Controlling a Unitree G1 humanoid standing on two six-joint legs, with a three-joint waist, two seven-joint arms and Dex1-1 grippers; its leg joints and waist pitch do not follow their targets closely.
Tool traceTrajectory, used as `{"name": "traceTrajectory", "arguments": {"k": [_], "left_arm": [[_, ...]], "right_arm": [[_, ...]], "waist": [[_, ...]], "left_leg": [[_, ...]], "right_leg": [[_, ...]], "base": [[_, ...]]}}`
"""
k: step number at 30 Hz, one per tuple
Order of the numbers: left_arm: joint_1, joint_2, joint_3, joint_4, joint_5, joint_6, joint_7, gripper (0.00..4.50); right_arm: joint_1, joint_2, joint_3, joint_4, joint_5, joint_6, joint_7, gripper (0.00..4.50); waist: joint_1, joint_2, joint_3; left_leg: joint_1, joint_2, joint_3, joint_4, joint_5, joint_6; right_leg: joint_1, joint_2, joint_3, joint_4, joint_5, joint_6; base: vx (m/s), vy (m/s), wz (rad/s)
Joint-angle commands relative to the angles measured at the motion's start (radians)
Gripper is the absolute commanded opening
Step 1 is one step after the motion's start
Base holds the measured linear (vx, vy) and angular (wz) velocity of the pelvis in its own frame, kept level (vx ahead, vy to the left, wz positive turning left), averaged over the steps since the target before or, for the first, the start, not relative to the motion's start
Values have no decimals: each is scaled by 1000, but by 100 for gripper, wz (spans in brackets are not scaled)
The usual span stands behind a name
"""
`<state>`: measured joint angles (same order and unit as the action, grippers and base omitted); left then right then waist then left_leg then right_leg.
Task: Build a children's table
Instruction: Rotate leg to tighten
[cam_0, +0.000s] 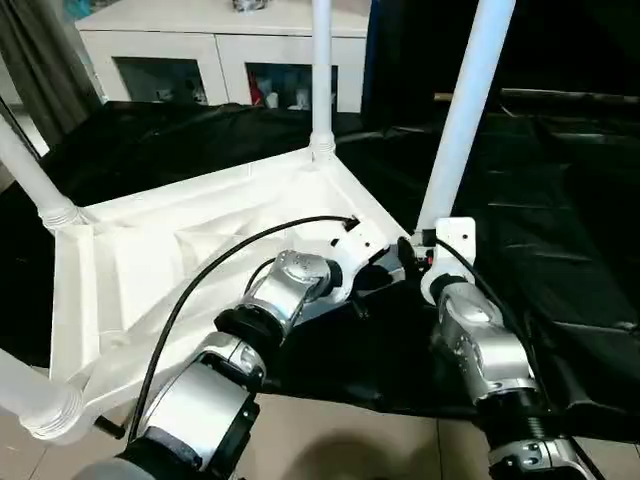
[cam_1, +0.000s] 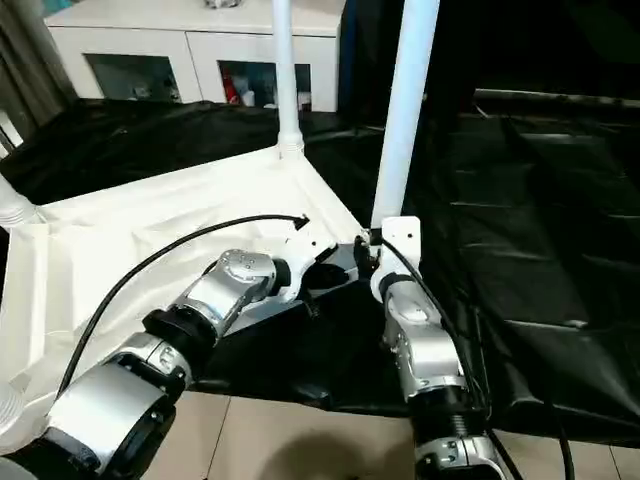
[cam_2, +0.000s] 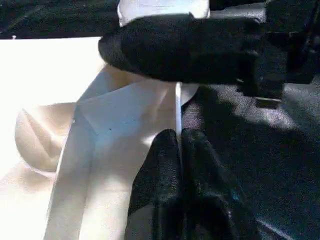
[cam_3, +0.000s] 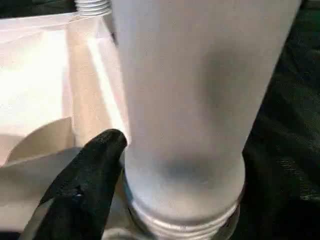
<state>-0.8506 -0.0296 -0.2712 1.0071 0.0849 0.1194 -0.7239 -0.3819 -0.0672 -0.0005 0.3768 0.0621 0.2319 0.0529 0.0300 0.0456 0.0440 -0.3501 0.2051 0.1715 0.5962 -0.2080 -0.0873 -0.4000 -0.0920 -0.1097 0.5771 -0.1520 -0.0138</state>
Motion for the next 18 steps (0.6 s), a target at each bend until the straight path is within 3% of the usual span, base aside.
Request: {"name": "traceTrajectory", "arguments": {"k": [1, 5, 9, 10, 12, 18], "left_arm": [[-9, 1, -2, 16, 9, -17, -10, 0], [27, 63, -24, -18, 11, -72, -136, 0], [52, 102, -30, -42, 2, -96, -212, 0], [78, 132, -40, -79, -15, -135, -303, 0], [120, 168, -48, -150, -56, -159, -432, 0], [163, 250, -67, -247, -84, -129, -580, 0]], "right_arm": [[9, 17, 63, -22, 4, 11, 54, 380], [48, -96, 100, -148, 6, 88, 201, 383], [81, -156, 100, -216, 46, 114, 289, 383], [106, -207, 116, -262, 64, 126, 372, 383], [137, -271, 146, -314, 86, 137, 486, 383], [170, -353, 161, -366, 121, 152, 611, 383]], "waist": [[2, -15, -64], [5, -16, -64], [7, -14, -64], [9, -10, -64], [13, -13, -61], [14, -8, -60]], "left_leg": [[-8, 9, -1, -68, -147, 92], [-11, 10, -3, -67, -128, 109], [-10, 13, -2, -67, -138, 115], [-7, 14, -2, -68, -145, 114], [-9, 20, -3, -70, -161, 125], [-4, 22, -1, -71, -176, 99]], "right_leg": [[61, -52, 43, -78, -324, -163], [68, -50, 44, -73, -284, -166], [65, -52, 46, -72, -281, -182], [63, -53, 46, -73, -282, -186], [67, -55, 51, -72, -277, -190], [58, -56, 51, -70, -299, -197]], "base": [[0, 0, 0], [0, 0, 0], [0, 0, 0], [0, 0, 0], [0, 0, 0], [0, 0, 0]]}}
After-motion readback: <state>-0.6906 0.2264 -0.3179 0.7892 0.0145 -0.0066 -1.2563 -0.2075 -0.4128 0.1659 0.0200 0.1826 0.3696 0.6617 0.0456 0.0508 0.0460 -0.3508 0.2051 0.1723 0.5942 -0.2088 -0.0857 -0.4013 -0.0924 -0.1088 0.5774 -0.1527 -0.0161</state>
